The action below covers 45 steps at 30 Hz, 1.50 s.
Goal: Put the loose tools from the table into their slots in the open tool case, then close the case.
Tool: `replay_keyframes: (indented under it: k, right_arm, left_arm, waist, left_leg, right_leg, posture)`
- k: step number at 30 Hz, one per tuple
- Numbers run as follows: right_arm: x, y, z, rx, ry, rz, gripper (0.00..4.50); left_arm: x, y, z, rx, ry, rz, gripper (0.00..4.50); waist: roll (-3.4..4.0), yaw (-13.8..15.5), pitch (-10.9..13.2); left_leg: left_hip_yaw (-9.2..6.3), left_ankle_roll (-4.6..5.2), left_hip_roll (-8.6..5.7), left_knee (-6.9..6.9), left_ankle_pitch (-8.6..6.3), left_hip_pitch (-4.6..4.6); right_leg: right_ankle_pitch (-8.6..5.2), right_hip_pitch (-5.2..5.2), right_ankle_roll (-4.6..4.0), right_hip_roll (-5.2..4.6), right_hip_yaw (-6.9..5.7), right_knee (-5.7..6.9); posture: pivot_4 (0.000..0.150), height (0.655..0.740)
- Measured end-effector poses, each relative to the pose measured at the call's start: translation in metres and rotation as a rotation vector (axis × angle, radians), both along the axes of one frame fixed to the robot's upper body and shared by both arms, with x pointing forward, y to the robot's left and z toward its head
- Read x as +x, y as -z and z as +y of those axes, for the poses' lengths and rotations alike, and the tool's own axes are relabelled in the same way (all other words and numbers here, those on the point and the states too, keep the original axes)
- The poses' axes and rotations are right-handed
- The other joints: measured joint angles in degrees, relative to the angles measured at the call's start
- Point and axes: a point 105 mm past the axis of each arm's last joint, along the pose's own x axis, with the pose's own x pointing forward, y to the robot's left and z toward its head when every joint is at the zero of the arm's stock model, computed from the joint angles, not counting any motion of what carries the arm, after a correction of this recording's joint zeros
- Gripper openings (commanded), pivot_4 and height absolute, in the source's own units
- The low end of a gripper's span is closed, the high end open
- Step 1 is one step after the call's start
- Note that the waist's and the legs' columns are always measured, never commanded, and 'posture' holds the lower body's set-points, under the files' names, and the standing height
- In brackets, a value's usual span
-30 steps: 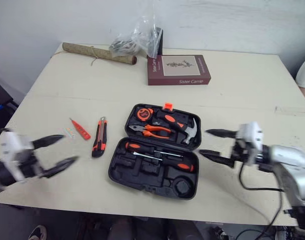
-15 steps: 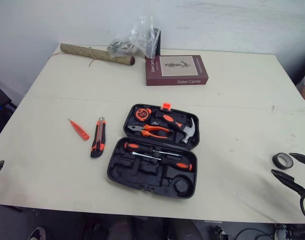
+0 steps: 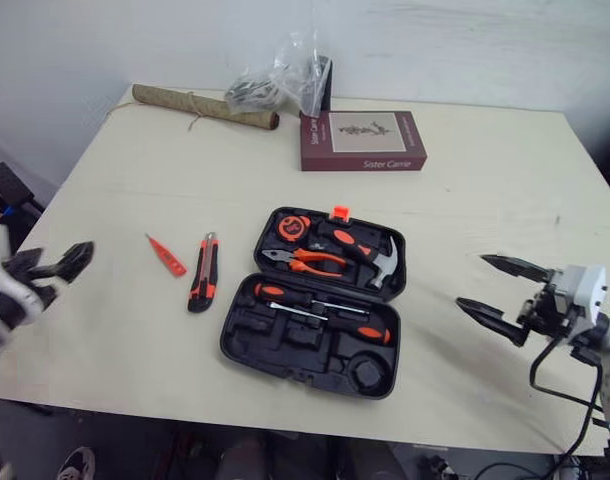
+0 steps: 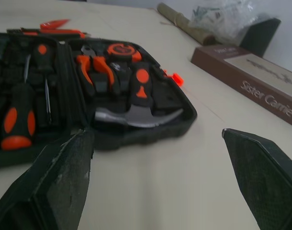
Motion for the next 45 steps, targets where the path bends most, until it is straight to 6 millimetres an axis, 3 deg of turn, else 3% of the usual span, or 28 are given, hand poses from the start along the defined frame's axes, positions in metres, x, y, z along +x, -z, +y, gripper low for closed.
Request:
replay_keyframes:
  k: [3, 6, 13, 18, 29, 39, 45]
  right_arm:
    - [0.001, -0.005, 0.009, 0.01, -0.038, -0.007, 4.46]
    - [0.0, -0.011, 0.023, 0.021, -0.1, -0.022, 4.46]
    - [-0.009, -0.03, 0.056, 0.061, -0.246, -0.101, 4.46]
    - [-0.009, -0.034, 0.061, 0.07, -0.241, -0.1, 4.46]
    - [-0.008, -0.037, 0.071, 0.081, -0.237, -0.086, 4.46]
    - [-0.009, -0.042, 0.076, 0.088, -0.247, -0.075, 4.46]
    - [-0.008, -0.043, 0.078, 0.086, -0.253, -0.073, 4.46]
  left_arm:
    - [0.009, 0.017, -0.028, -0.016, -0.002, 0.055, 4.5]
    - [0.015, 0.036, -0.041, 0.002, -0.045, 0.11, 4.5]
    - [0.034, 0.046, -0.051, 0.037, -0.15, 0.093, 4.5]
    - [0.046, 0.053, -0.058, 0.042, -0.161, 0.1, 4.5]
    - [0.06, 0.064, -0.052, 0.104, -0.19, 0.155, 4.5]
    - [0.044, 0.068, -0.049, 0.122, -0.198, 0.214, 4.5]
    - [0.046, 0.068, -0.049, 0.092, -0.153, 0.233, 4.5]
  waist:
    - [-0.04, 0.1, 0.02]
    - [-0.06, 0.04, 0.04]
    - [-0.09, 0.28, 0.04]
    - [-0.09, 0.33, 0.04]
    - [-0.11, 0.31, 0.05]
    - [-0.07, 0.15, 0.03]
    - [-0.07, 0.24, 0.03]
  left_leg:
    - [0.01, 0.01, 0.0, 0.03, -0.01, -0.04]
    - [0.01, -0.03, 0.05, 0.07, 0.02, -0.03]
    - [-0.01, -0.06, 0.05, 0.12, 0.03, -0.04]
    - [-0.01, -0.05, 0.05, 0.15, 0.03, -0.05]
    - [-0.01, -0.06, 0.05, 0.14, 0.03, -0.05]
    - [0.01, -0.08, 0.06, 0.11, 0.04, 0.05]
    - [0.01, -0.08, 0.05, 0.12, 0.04, 0.07]
  right_leg:
    - [0.0, -0.02, 0.0, 0.02, 0.0, -0.02]
    - [0.0, -0.03, 0.0, 0.11, 0.02, -0.04]
    - [0.0, -0.01, 0.0, 0.13, 0.01, -0.03]
    - [0.0, -0.02, 0.0, 0.12, 0.0, -0.01]
    - [0.0, -0.05, 0.0, 0.11, 0.0, 0.01]
    - [0.0, 0.01, 0.0, 0.11, 0.02, 0.05]
    - [0.0, 0.02, 0.0, 0.11, 0.02, 0.05]
  posture:
    - [0.15, 0.74]
    - [0.15, 0.74]
    - [0.15, 0.74]
    - [0.15, 0.74]
    - [0.15, 0.74]
    - [0.15, 0.74]
    - [0.15, 0.74]
